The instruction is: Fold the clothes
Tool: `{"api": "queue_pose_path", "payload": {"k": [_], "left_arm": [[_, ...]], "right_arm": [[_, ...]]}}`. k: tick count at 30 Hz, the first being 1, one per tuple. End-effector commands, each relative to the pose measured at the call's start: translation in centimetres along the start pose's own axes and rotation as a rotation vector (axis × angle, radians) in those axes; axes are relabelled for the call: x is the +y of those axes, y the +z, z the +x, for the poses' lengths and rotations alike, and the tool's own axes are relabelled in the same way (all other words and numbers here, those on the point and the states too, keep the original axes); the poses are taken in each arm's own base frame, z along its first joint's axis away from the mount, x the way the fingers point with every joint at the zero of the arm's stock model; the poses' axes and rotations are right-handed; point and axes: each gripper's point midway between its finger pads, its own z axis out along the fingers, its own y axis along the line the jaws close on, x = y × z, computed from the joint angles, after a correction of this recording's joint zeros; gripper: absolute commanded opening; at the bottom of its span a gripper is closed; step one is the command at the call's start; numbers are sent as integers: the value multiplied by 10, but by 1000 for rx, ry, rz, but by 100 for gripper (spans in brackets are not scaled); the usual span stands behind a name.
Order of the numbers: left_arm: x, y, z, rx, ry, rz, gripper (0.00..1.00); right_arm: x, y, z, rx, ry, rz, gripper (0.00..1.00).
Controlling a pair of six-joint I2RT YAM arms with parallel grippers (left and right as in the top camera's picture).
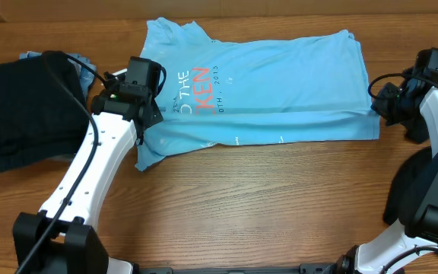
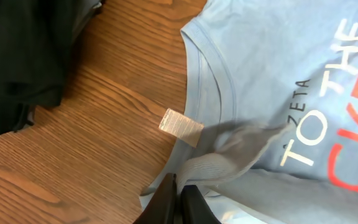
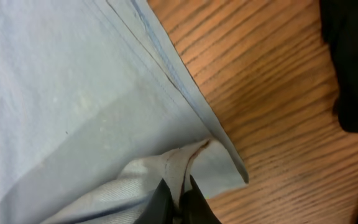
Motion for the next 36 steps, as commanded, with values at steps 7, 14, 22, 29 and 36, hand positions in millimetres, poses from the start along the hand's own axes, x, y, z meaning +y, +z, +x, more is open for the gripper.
{"api": "queue_pose_path", "payload": {"k": [7, 14, 22, 29, 36], "left_arm": [[9, 28, 6, 26, 74, -96, 58], [12, 25, 16, 72, 119, -95, 59], [9, 24, 94, 404, 151, 13, 65], [36, 33, 158, 597, 101, -61, 68], [51, 59, 140, 425, 76, -160, 67]], "right_arm": [[-9, -1, -15, -67, -4, 53, 46], [-14, 2, 2, -2, 0, 71, 46], [-23, 22, 29, 64, 5, 81, 40], [-25, 21, 38, 102, -11, 90, 40], [-27, 20, 45, 132, -8, 98, 41]]}}
